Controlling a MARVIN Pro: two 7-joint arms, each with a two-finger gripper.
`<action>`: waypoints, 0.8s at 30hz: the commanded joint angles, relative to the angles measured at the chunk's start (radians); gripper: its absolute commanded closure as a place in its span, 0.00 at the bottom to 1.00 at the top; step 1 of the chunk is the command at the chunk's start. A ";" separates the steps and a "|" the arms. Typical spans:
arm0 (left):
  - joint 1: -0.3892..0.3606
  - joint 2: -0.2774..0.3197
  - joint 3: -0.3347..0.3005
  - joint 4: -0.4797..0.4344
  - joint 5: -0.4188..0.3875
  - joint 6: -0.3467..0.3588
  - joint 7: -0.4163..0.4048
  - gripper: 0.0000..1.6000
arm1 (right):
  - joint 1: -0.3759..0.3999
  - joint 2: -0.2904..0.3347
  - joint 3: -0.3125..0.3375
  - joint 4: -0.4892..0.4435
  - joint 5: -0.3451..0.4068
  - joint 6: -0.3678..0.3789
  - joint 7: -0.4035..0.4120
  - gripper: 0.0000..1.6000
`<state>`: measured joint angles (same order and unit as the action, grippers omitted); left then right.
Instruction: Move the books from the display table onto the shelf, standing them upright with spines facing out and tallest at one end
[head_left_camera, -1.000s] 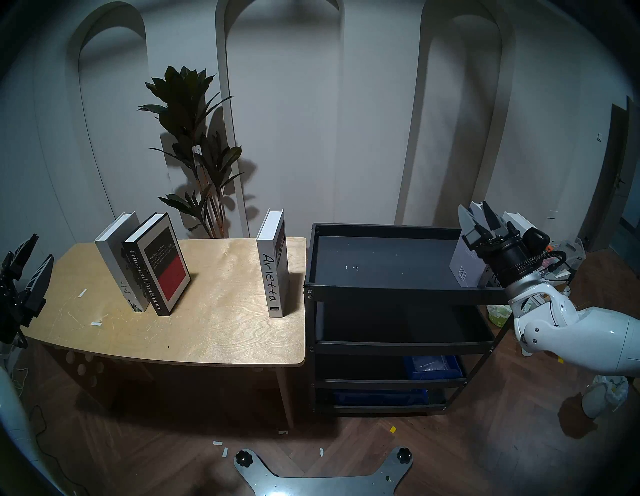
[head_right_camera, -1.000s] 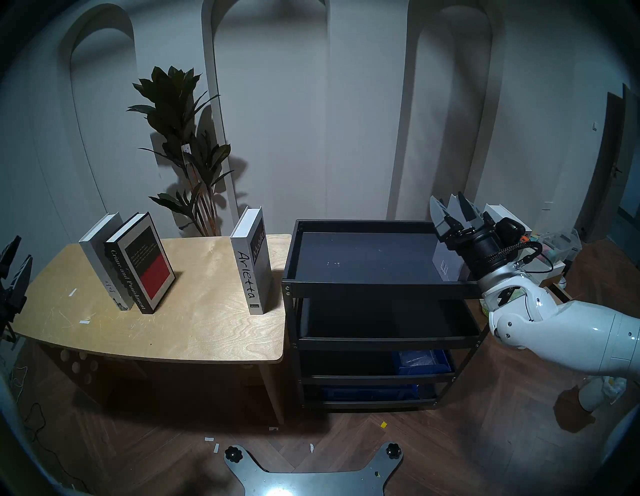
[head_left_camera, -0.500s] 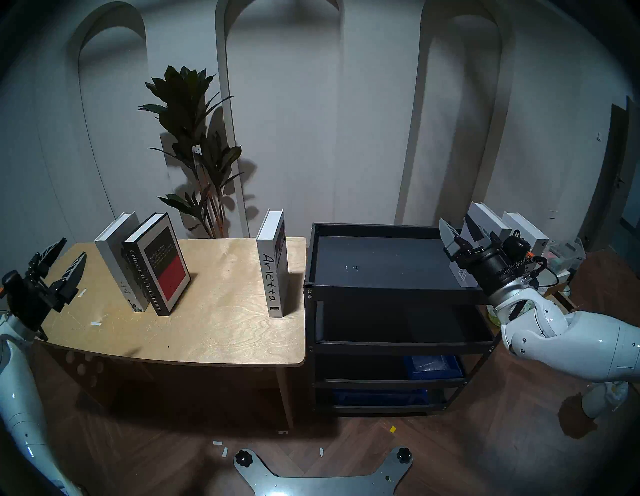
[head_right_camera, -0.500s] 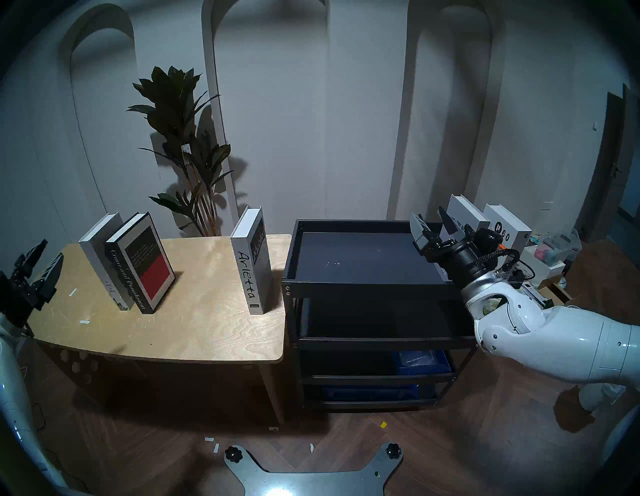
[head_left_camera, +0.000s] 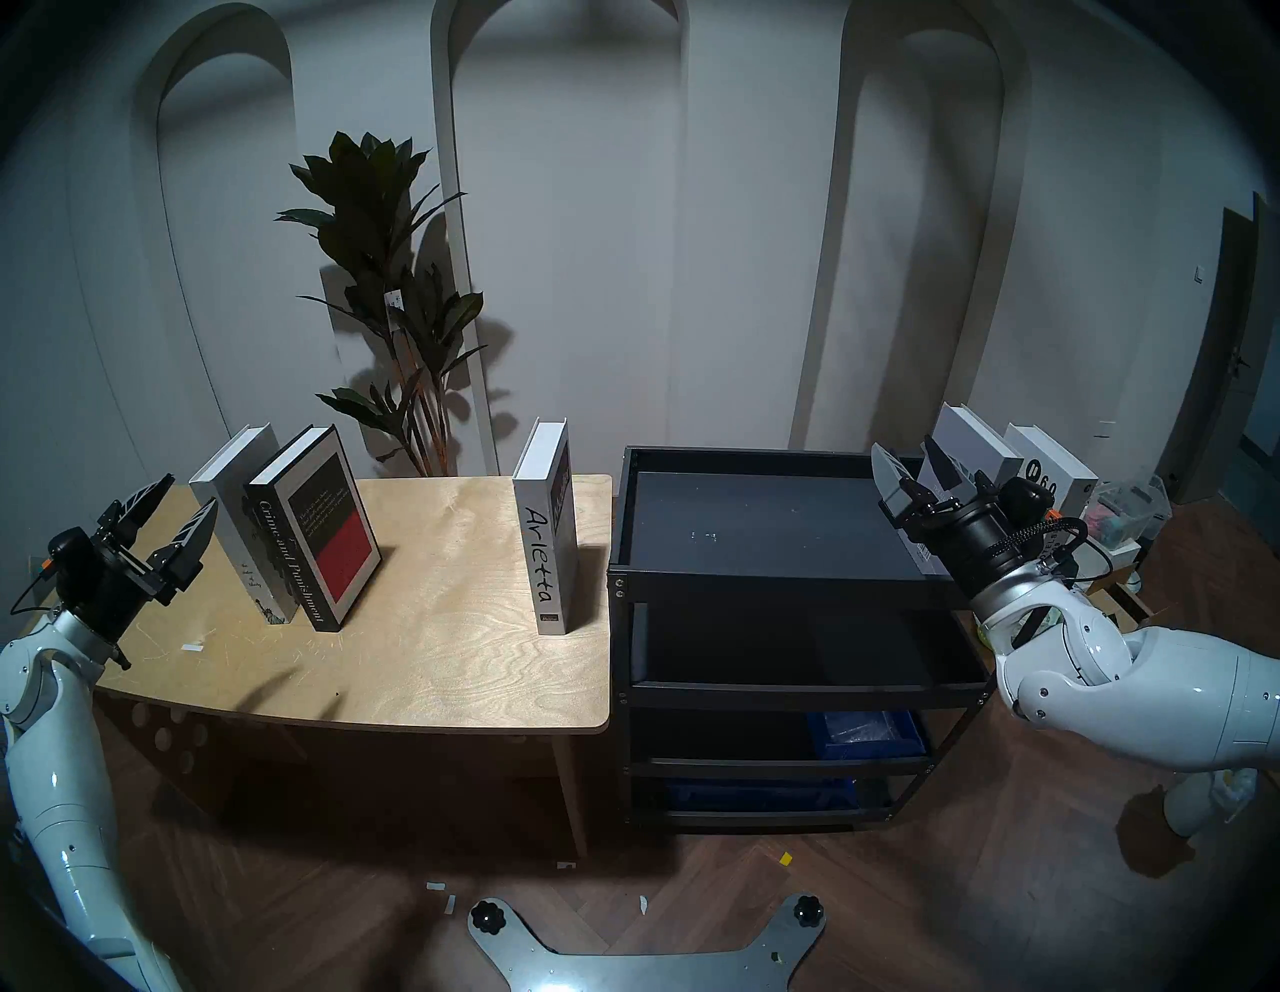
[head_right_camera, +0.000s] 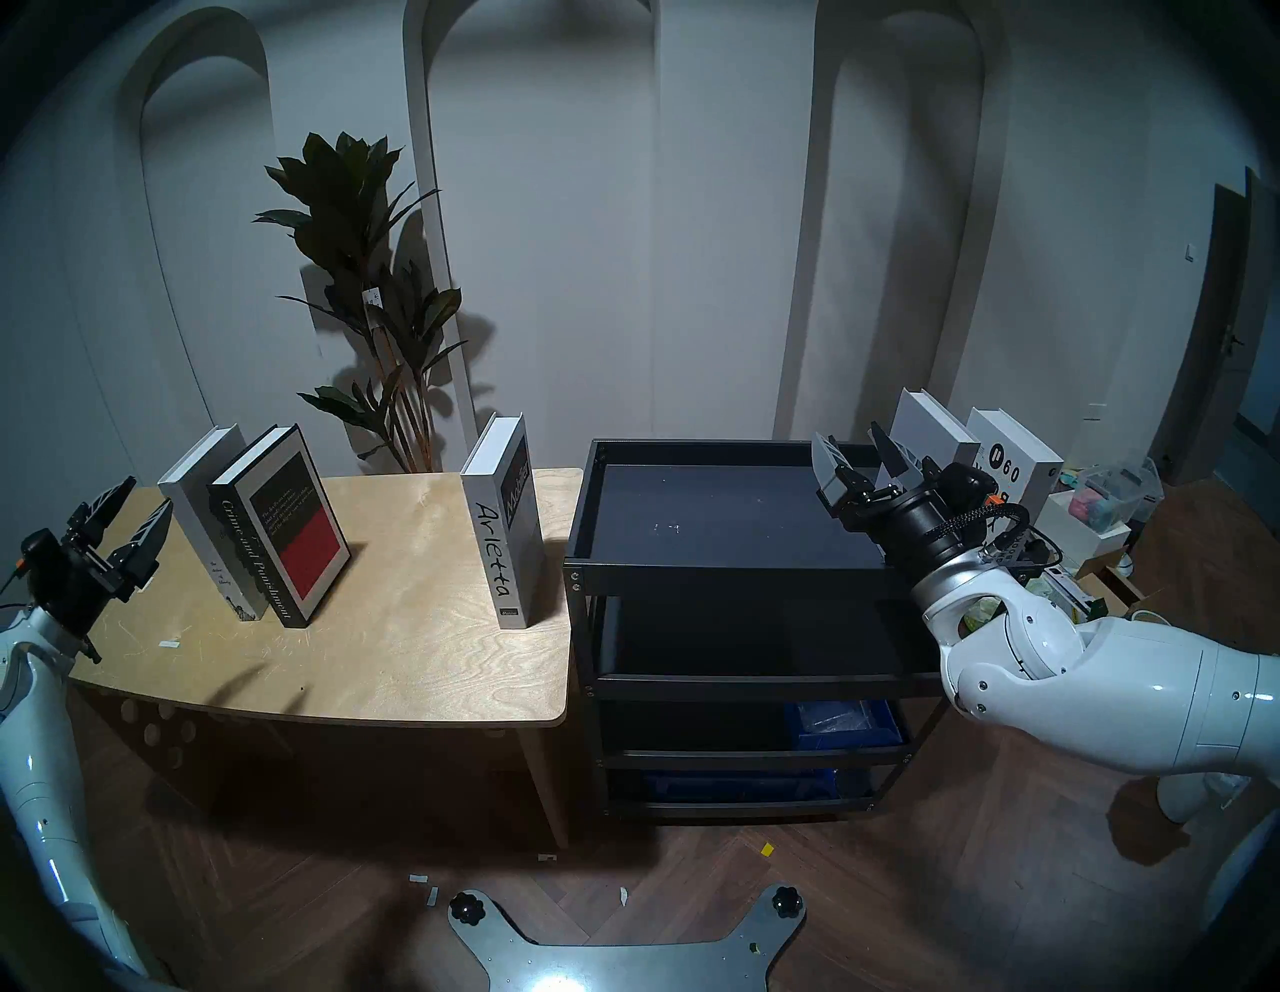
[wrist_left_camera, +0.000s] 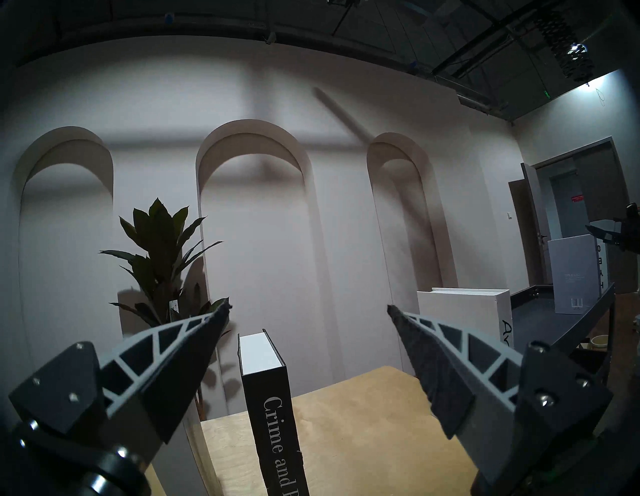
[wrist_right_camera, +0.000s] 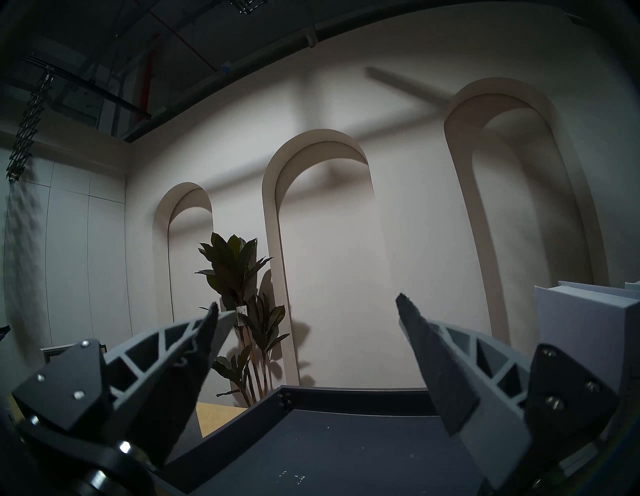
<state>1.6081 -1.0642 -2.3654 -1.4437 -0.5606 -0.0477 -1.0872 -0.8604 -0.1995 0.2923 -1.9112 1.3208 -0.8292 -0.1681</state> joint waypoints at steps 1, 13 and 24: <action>-0.004 -0.028 -0.003 -0.035 -0.005 0.014 0.033 0.00 | 0.011 0.003 0.009 -0.016 -0.009 0.004 -0.015 0.00; -0.009 -0.088 0.040 -0.104 0.162 -0.086 0.178 0.00 | 0.012 0.003 0.007 -0.017 -0.015 0.004 -0.024 0.00; -0.015 -0.152 0.071 -0.176 0.333 -0.048 0.375 0.00 | 0.015 0.003 0.004 -0.018 -0.017 0.004 -0.027 0.00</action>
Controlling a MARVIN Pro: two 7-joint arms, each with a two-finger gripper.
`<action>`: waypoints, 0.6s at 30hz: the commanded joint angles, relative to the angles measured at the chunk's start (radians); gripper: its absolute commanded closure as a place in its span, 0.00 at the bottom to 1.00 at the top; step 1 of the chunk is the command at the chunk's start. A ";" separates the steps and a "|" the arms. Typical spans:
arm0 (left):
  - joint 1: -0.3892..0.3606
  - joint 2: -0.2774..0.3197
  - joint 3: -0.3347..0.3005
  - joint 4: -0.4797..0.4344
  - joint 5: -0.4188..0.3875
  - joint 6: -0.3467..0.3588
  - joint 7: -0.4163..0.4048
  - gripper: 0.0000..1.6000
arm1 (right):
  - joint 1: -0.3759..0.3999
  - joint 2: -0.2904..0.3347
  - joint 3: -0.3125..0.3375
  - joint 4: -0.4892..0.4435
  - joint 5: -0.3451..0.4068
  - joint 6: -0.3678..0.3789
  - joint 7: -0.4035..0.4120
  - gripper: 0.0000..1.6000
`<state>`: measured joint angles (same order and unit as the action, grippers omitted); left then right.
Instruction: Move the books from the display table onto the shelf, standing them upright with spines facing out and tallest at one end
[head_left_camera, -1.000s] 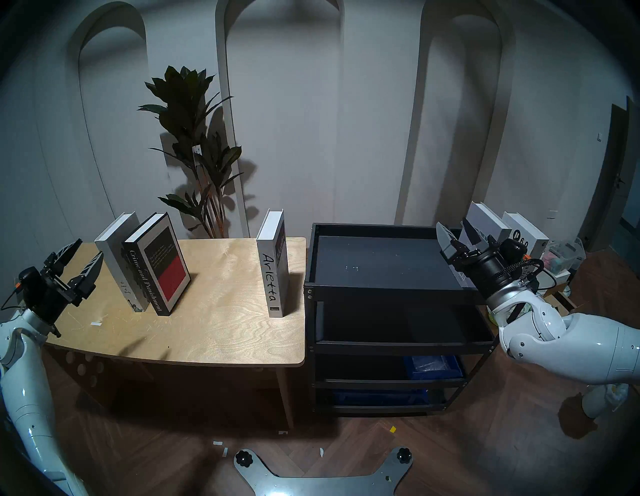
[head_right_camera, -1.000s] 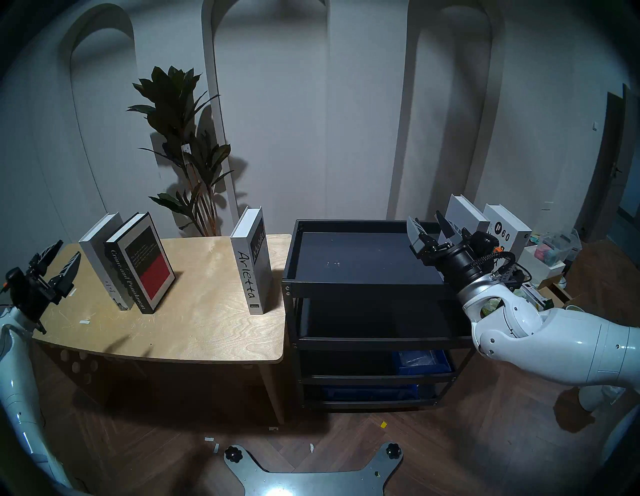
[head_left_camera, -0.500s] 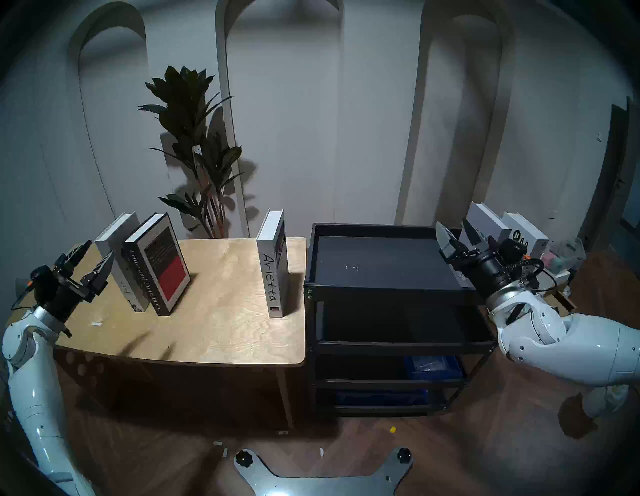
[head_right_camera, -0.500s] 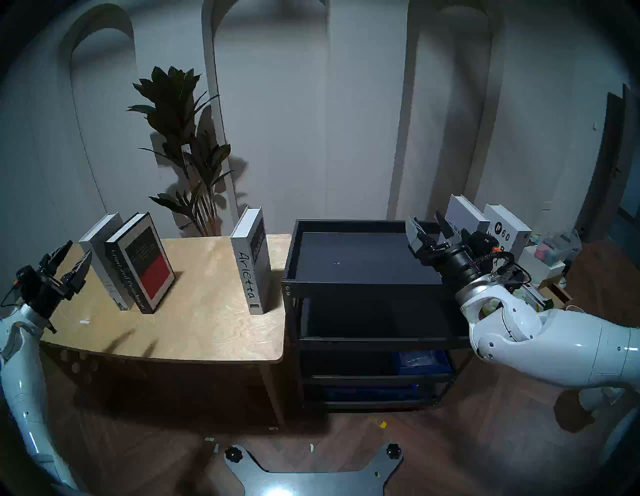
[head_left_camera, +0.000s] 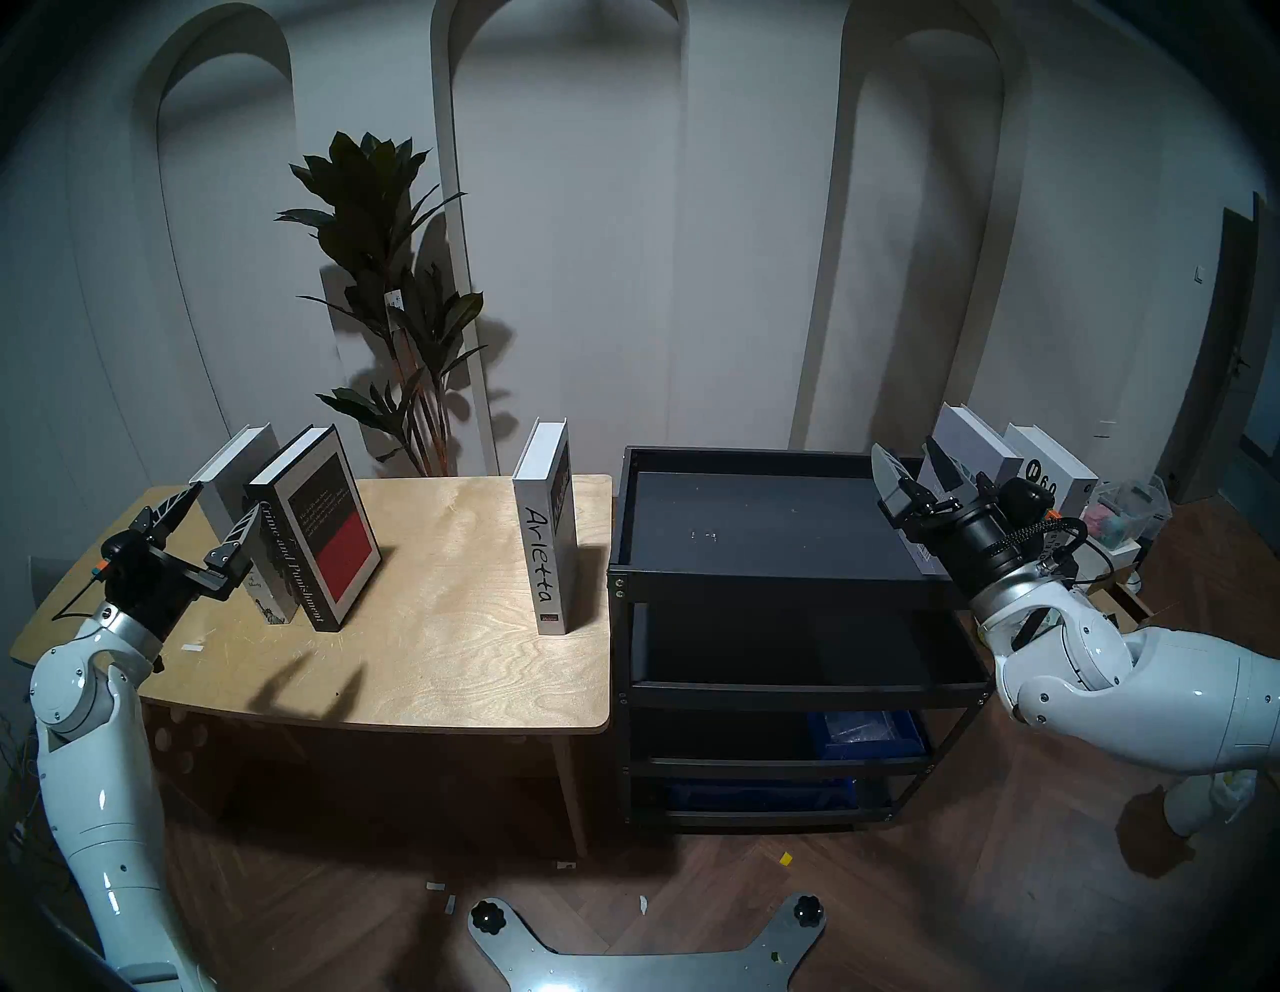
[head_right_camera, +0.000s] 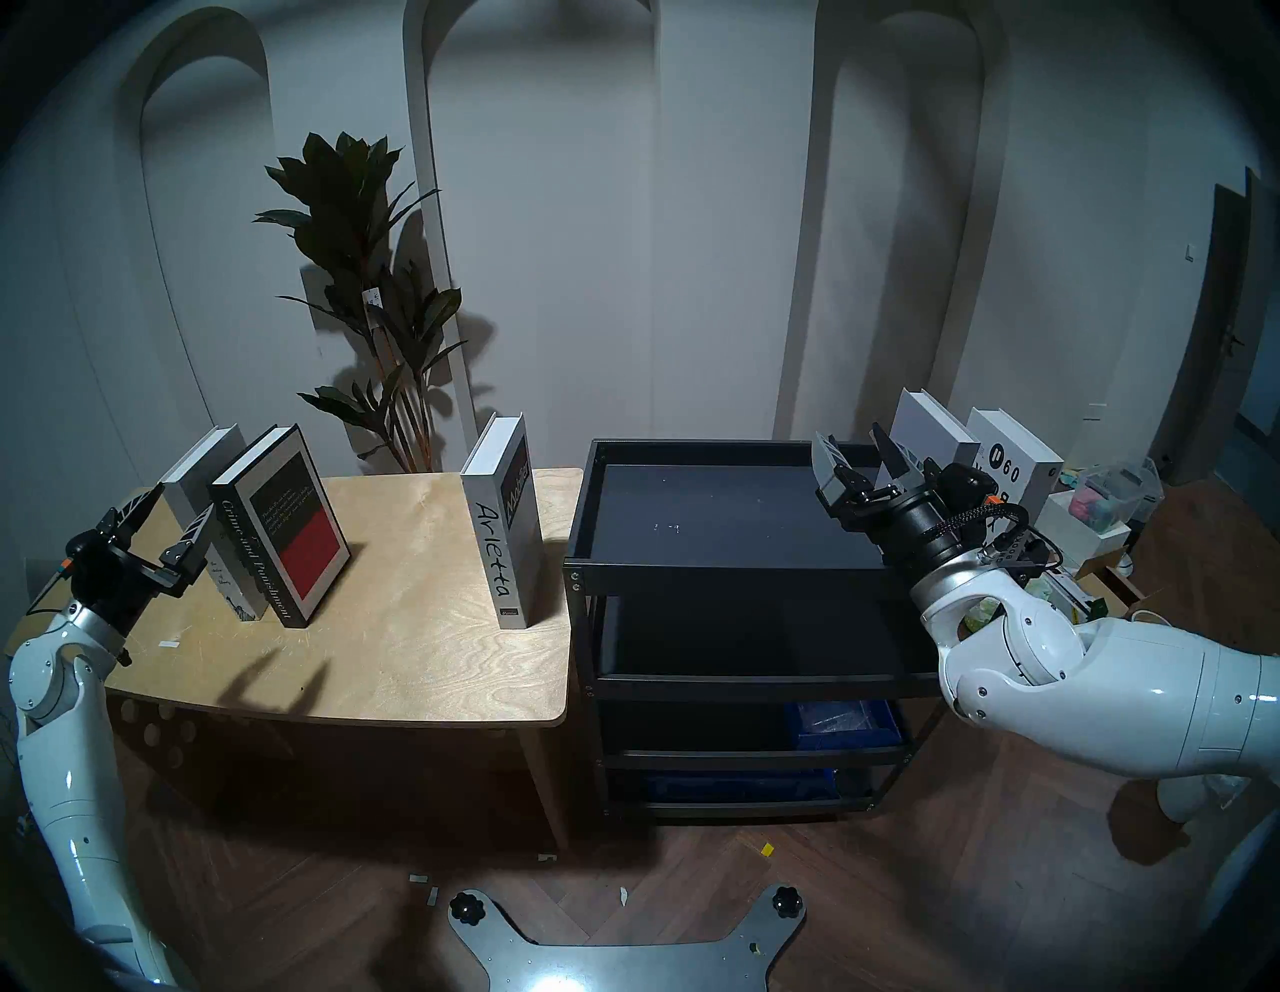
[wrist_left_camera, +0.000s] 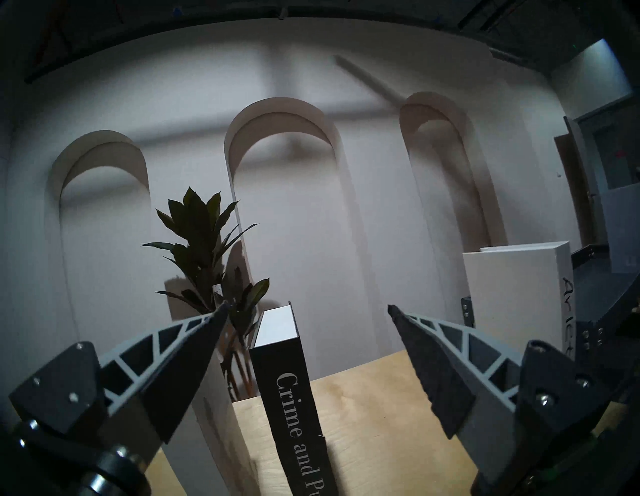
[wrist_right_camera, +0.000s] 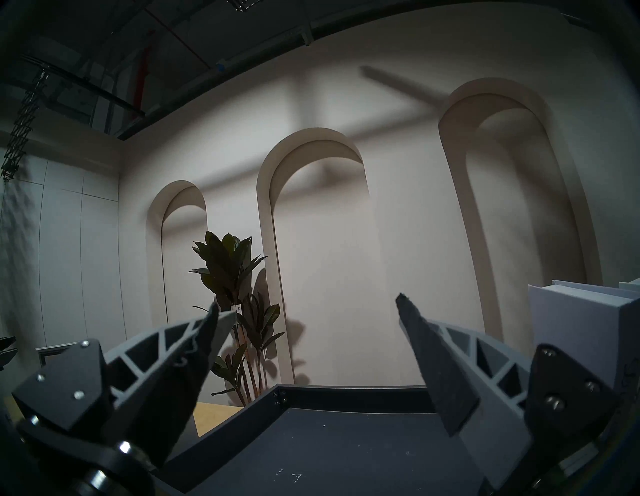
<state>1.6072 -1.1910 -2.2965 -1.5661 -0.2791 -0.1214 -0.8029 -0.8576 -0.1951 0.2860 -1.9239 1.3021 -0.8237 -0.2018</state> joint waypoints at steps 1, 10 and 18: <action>-0.015 -0.028 0.002 -0.056 0.050 0.039 0.095 0.00 | 0.012 -0.001 0.011 -0.005 0.002 -0.001 0.007 0.00; -0.059 -0.011 -0.002 -0.020 -0.031 0.167 0.063 0.00 | 0.013 -0.001 0.009 -0.004 0.003 -0.002 0.009 0.00; -0.078 0.000 0.012 0.004 -0.059 0.227 0.044 0.00 | 0.014 -0.001 0.008 -0.004 0.004 -0.002 0.010 0.00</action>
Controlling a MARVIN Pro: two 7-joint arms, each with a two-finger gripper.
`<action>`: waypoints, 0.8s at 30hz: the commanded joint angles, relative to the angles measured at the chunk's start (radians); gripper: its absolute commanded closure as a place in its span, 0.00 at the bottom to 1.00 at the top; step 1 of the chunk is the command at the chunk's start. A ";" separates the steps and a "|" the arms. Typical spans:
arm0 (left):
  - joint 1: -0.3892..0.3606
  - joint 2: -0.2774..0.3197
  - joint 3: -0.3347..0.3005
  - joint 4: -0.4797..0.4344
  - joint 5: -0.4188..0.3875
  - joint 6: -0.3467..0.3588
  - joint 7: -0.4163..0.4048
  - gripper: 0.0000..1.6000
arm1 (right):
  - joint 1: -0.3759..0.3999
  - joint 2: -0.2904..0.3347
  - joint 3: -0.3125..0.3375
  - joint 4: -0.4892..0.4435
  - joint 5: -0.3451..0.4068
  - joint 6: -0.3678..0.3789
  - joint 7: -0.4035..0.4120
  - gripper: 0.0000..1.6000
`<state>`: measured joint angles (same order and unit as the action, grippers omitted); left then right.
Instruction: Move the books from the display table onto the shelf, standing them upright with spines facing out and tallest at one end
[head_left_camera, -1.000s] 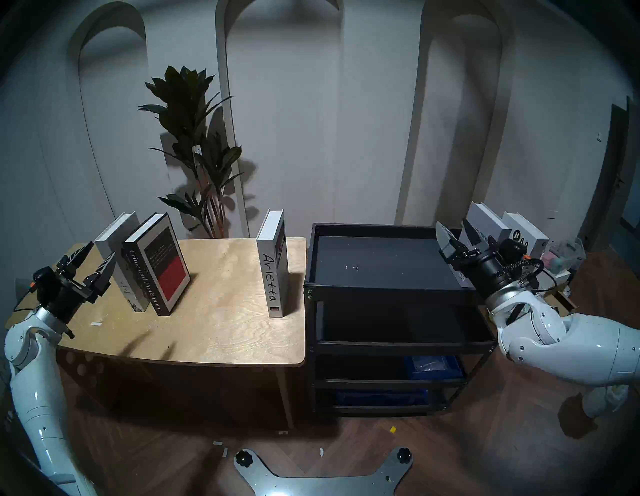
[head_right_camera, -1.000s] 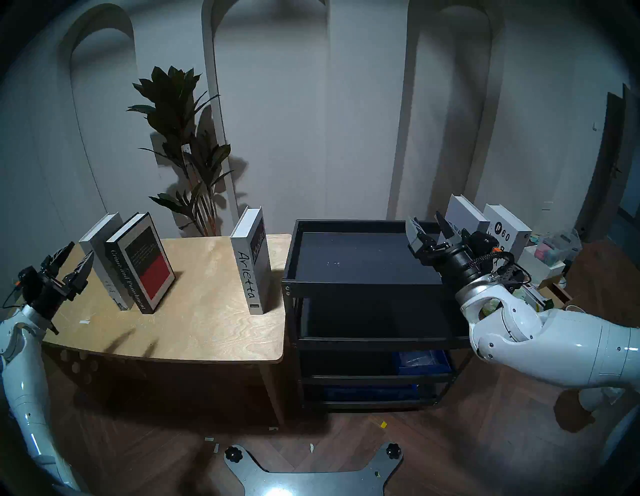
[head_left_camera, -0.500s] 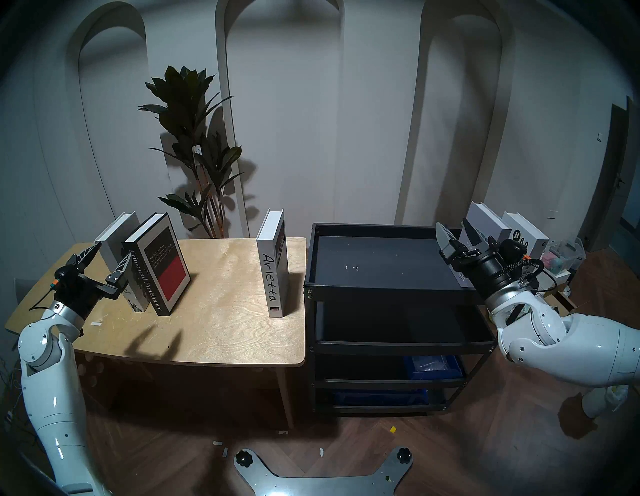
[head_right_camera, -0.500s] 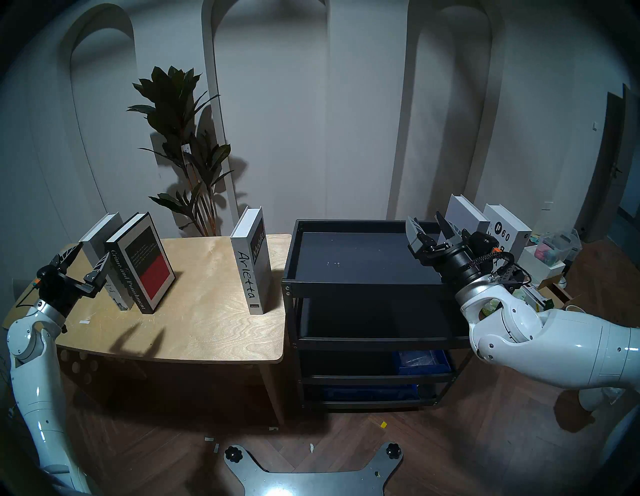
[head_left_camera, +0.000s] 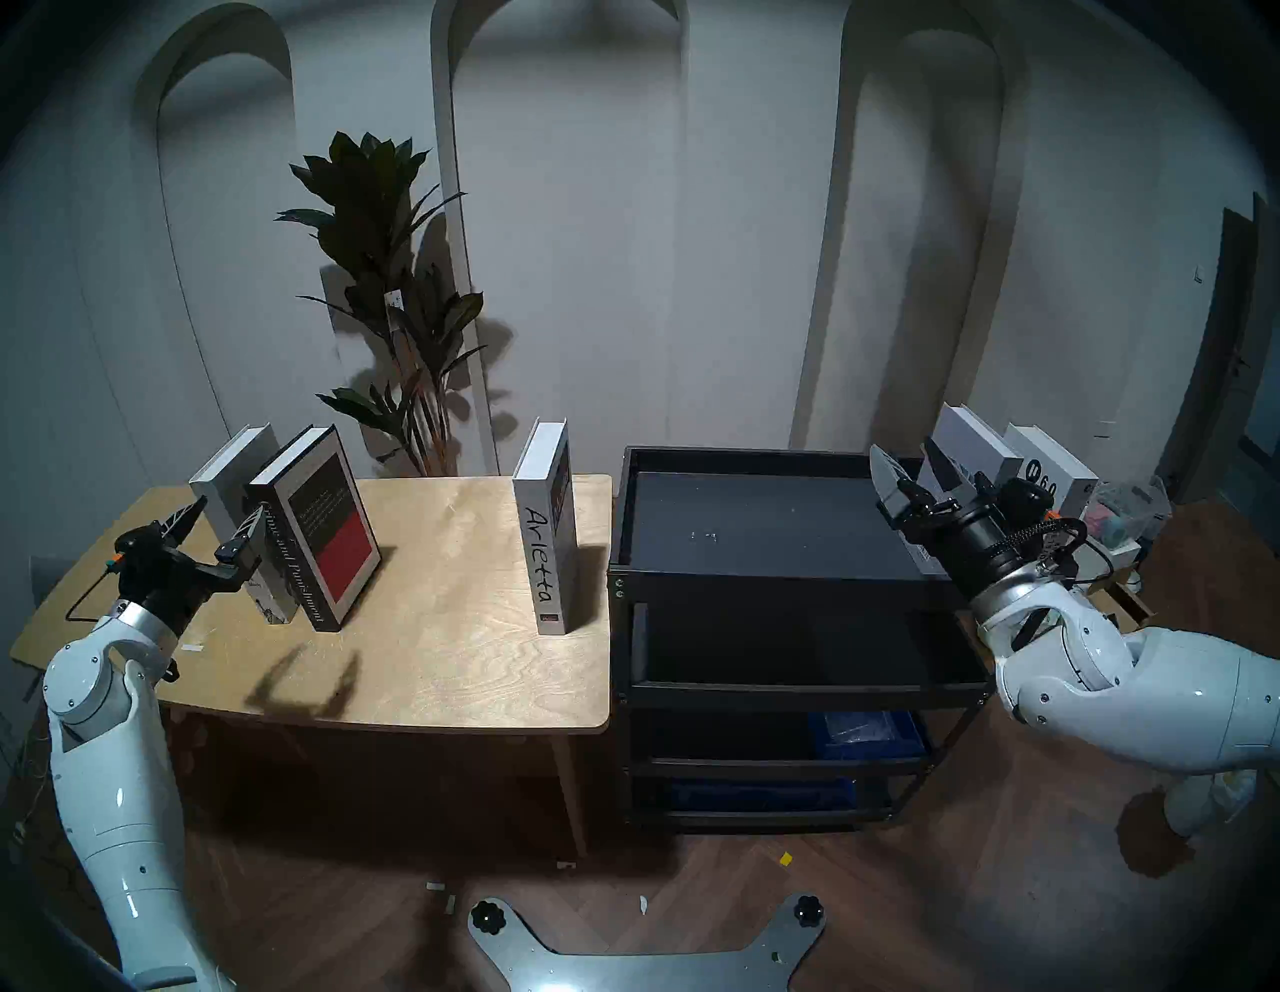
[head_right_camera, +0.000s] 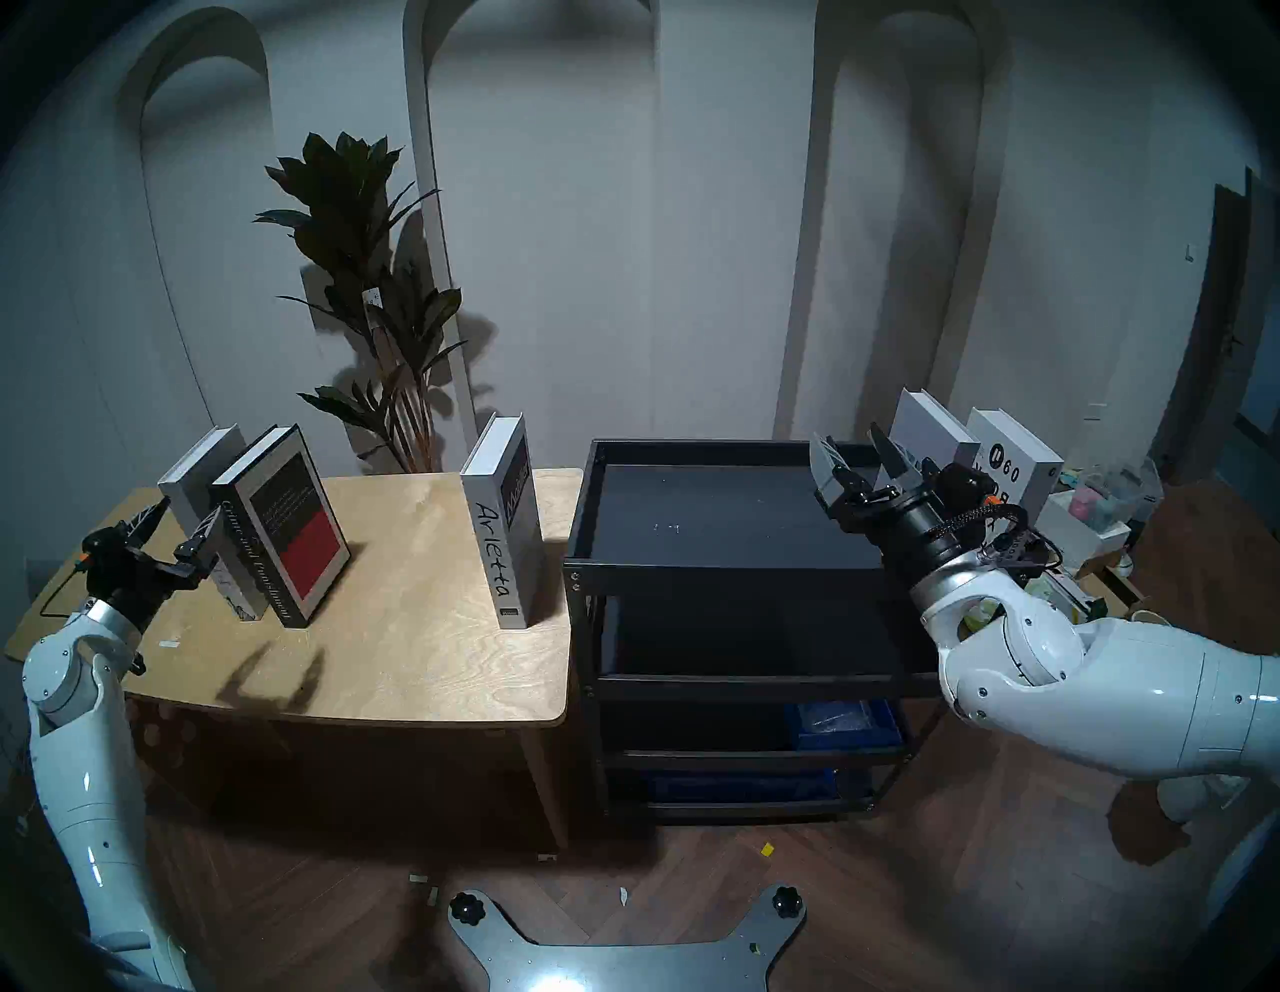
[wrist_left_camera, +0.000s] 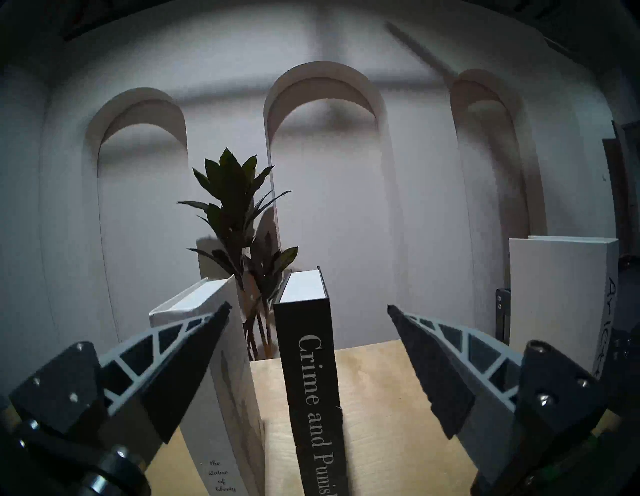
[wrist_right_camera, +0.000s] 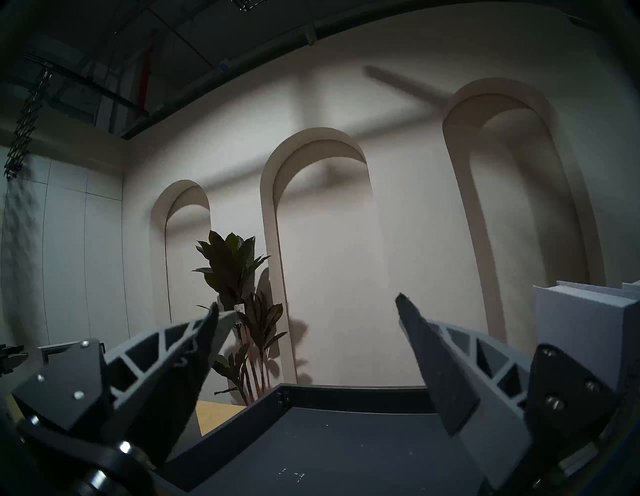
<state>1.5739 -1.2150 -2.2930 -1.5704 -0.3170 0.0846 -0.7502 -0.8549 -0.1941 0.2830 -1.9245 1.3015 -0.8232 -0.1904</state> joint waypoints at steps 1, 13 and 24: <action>-0.049 0.025 0.011 0.012 -0.020 0.022 -0.008 0.00 | 0.011 -0.002 0.011 -0.004 0.005 -0.002 -0.001 0.00; -0.086 0.038 0.058 0.073 0.015 -0.023 0.008 0.00 | 0.013 -0.002 0.010 -0.004 0.006 -0.002 0.000 0.00; -0.126 0.050 0.093 0.139 0.035 -0.059 0.018 0.00 | 0.014 -0.002 0.008 -0.003 0.007 -0.002 0.001 0.00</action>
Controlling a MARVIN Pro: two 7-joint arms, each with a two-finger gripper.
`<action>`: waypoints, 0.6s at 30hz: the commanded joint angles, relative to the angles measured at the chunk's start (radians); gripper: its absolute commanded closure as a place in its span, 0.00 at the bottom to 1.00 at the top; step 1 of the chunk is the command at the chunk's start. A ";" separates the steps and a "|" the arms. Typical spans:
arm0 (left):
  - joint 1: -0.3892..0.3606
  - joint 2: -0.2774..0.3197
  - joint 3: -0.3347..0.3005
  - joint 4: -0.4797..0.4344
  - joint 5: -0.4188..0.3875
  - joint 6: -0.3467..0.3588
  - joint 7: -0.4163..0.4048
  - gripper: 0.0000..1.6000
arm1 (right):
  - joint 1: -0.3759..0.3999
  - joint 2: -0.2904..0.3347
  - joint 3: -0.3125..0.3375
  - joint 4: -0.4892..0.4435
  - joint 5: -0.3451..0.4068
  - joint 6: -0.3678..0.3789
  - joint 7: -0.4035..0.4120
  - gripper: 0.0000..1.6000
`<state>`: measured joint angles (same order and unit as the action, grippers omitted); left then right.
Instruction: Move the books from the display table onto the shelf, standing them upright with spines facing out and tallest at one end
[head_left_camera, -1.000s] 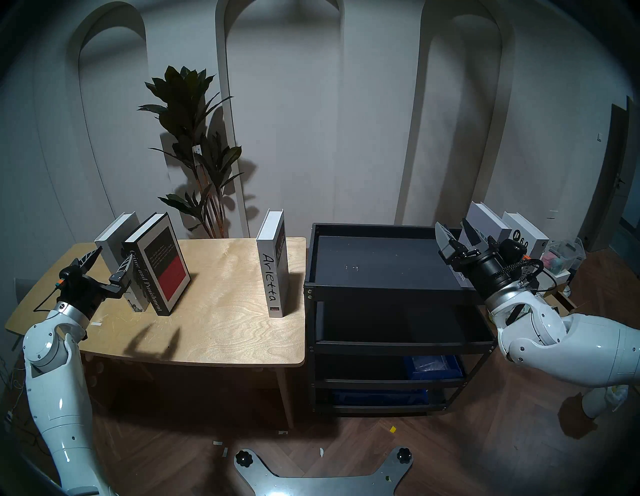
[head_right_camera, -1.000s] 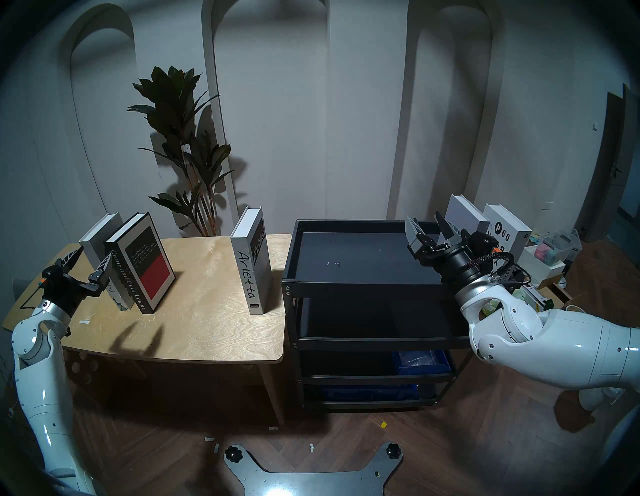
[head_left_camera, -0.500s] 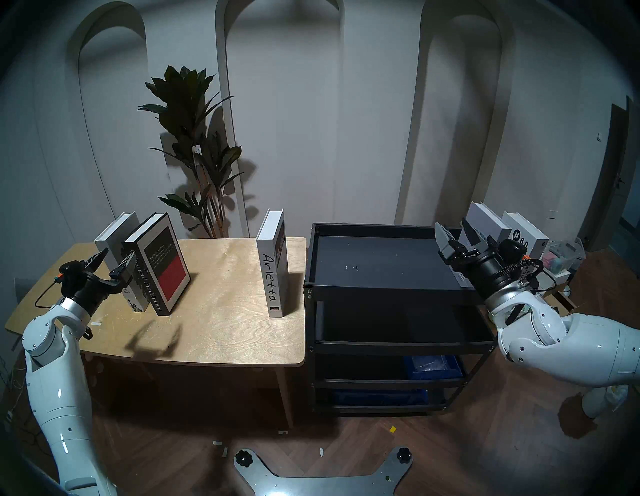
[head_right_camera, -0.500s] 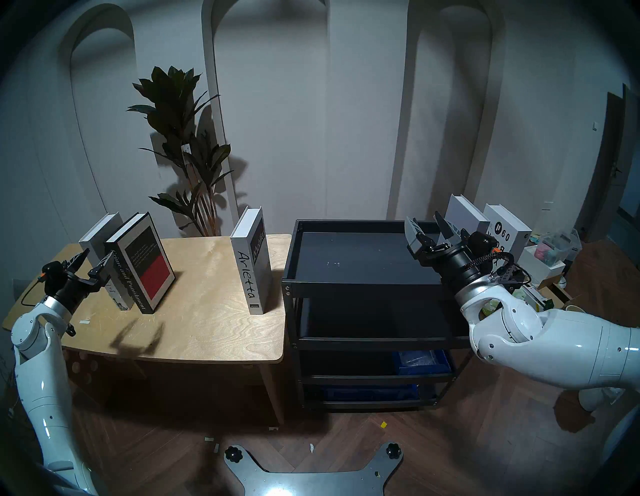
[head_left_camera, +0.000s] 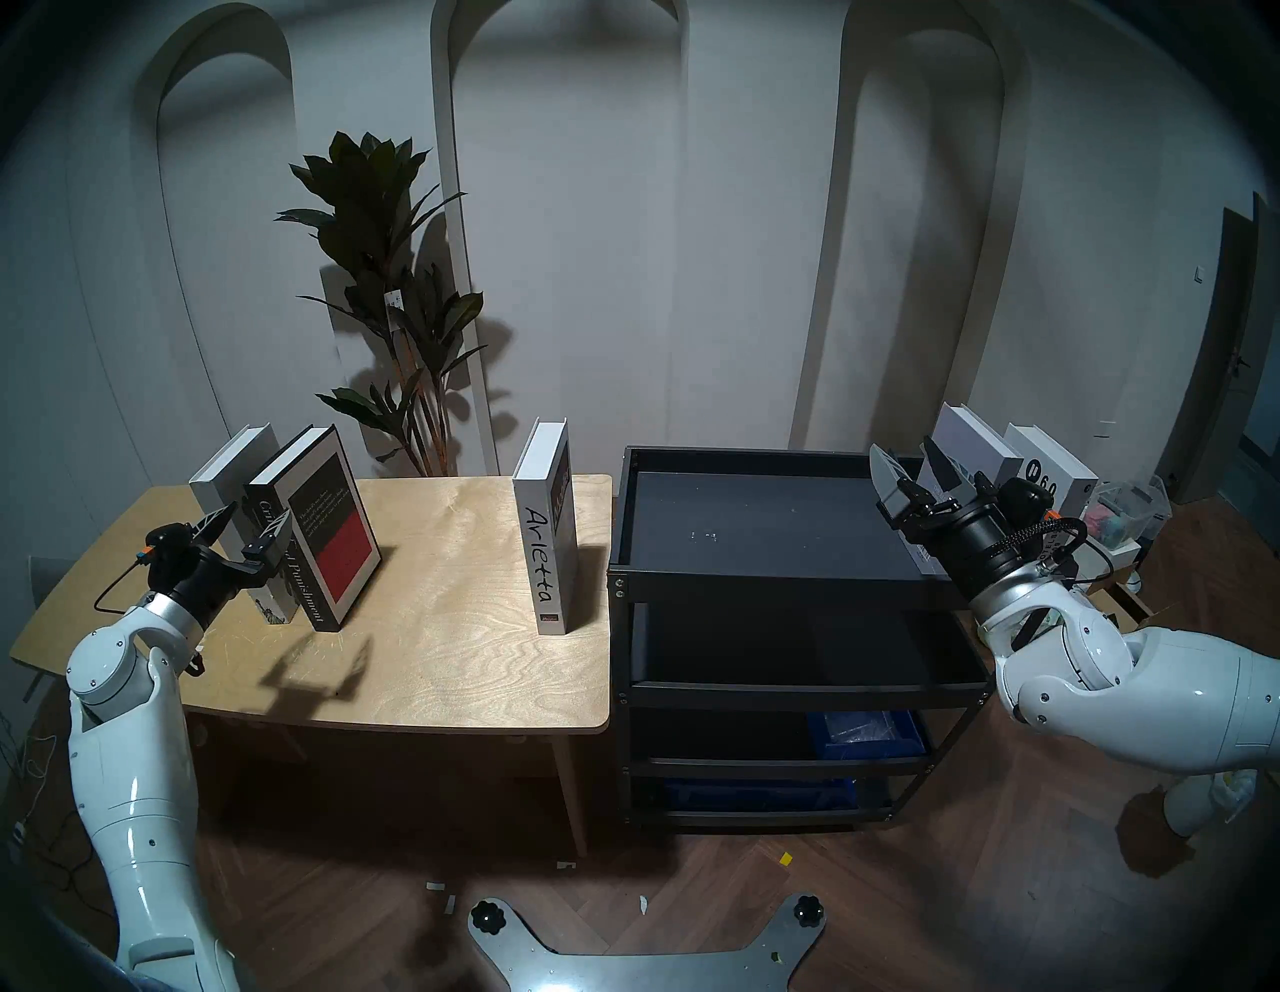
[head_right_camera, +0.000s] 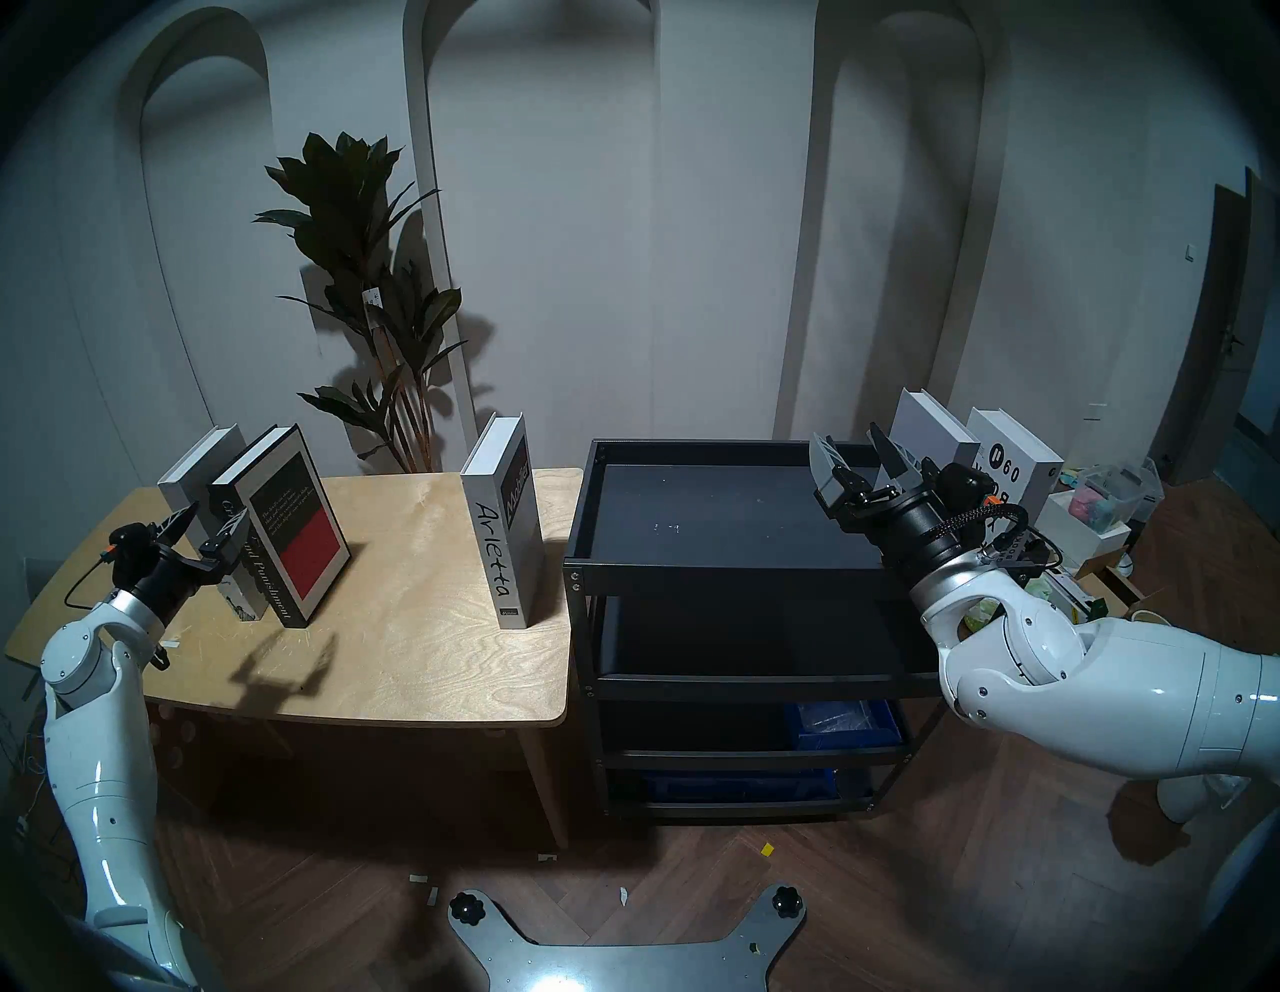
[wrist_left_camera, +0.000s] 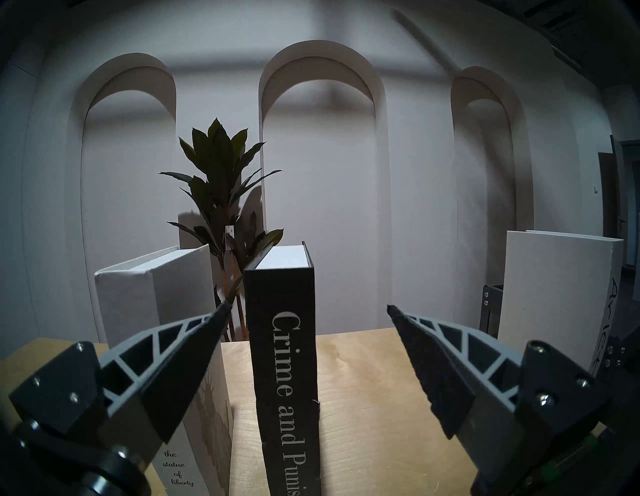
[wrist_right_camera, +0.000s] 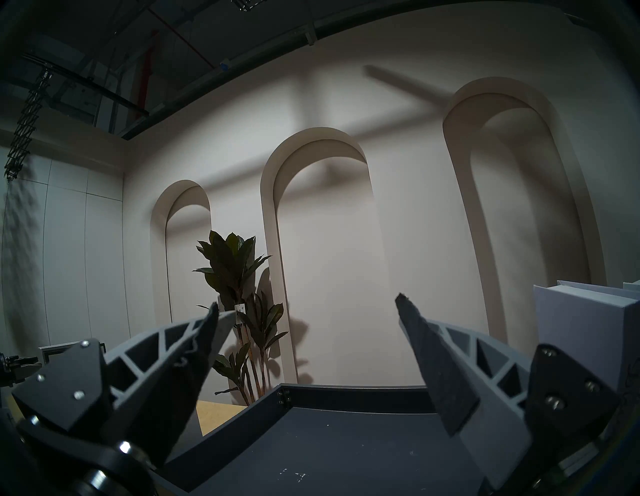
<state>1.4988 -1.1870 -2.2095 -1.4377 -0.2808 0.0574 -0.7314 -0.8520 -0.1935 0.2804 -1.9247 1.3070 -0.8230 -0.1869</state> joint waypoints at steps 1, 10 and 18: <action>-0.057 0.023 0.013 0.016 0.002 -0.035 0.001 0.00 | 0.011 -0.002 0.011 -0.003 0.002 -0.003 -0.003 0.00; -0.107 0.045 0.037 0.098 0.019 -0.068 0.012 0.00 | 0.013 -0.002 0.009 -0.003 0.002 -0.003 -0.002 0.00; -0.153 0.057 0.066 0.154 0.029 -0.083 0.018 0.00 | 0.014 -0.002 0.008 -0.003 0.002 -0.003 -0.002 0.00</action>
<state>1.4188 -1.1583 -2.1554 -1.2953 -0.2480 -0.0032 -0.7114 -0.8496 -0.1931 0.2778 -1.9247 1.3086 -0.8230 -0.1859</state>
